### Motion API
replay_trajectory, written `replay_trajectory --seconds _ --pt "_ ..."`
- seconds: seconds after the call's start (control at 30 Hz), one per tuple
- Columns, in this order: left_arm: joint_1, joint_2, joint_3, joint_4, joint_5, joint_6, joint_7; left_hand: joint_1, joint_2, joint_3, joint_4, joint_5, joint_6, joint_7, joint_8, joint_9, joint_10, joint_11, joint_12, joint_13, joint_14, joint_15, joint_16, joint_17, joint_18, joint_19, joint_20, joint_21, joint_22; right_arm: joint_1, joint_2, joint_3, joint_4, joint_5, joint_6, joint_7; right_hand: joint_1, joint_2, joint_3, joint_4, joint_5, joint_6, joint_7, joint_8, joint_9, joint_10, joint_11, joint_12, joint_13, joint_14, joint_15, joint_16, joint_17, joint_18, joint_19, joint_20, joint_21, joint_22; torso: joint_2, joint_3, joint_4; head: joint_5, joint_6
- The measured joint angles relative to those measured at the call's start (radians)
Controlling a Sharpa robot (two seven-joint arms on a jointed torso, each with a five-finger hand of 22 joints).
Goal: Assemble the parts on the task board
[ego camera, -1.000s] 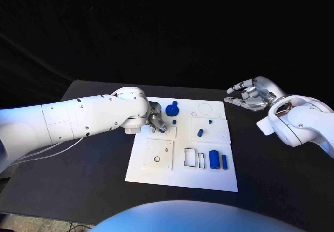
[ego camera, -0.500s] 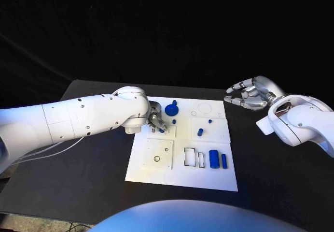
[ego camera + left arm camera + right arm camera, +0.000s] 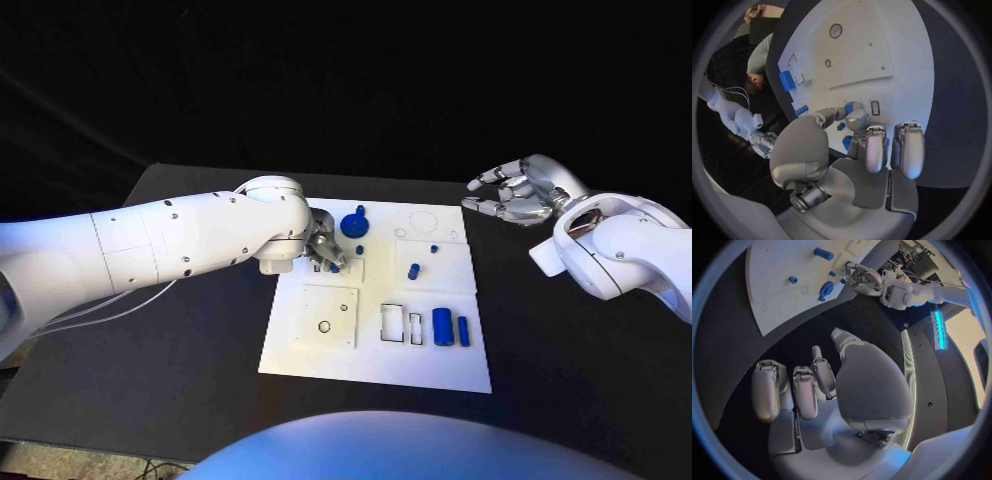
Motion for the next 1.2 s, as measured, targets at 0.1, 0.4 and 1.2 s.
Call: replay_trajectory --seconds 0.1,0.4,1.2 --pt "0.000 0.001 0.000 -0.004 0.002 0.001 -0.001 -0.015 -0.004 0.003 0.002 -0.024 0.000 0.000 0.000 0.000 0.000 0.000 0.000 0.001 0.000 0.000 0.000 0.000 0.000 0.000 0.000 0.000 0.000 0.000 0.000 0.000 0.000 0.001 0.000 0.000 0.000 0.000 0.000 0.000 0.000 0.000 0.000 0.000 0.000 0.000 0.000 0.000 0.000 0.000 0.000 0.000 0.000 0.000 0.000 0.000 0.000 0.000 0.000 0.0002 0.0000 -0.001 -0.001" --pt "0.000 0.006 0.001 -0.015 0.007 0.001 -0.002 -0.052 -0.018 0.060 -0.041 -0.110 0.004 -0.011 -0.011 0.000 0.000 0.000 0.003 0.003 0.000 -0.007 0.000 0.000 0.000 0.000 0.000 0.000 0.000 -0.001 0.000 0.000 0.000 0.002 0.000 0.000 -0.008 0.000 0.000 0.000 0.000 0.000 0.000 0.004 0.001 0.000 0.000 0.000 0.000 0.000 0.000 0.000 0.000 0.000 0.000 0.000 0.000 0.000 -0.001 0.0003 0.0012 -0.007 0.000" --pt "-0.001 -0.006 0.000 -0.017 0.008 -0.003 -0.006 -0.038 -0.036 -0.234 0.172 -0.322 0.034 -0.012 -0.036 -0.008 0.003 -0.004 0.024 0.012 0.000 -0.007 0.000 0.000 0.000 -0.004 -0.003 0.004 0.000 -0.002 -0.003 0.000 0.000 0.004 0.000 0.001 -0.022 -0.001 0.000 0.000 -0.008 0.000 0.000 0.004 0.002 0.000 0.000 0.000 0.001 0.000 0.000 0.000 0.000 0.000 0.000 0.000 0.000 0.000 -0.002 -0.0010 0.0017 -0.008 0.003"
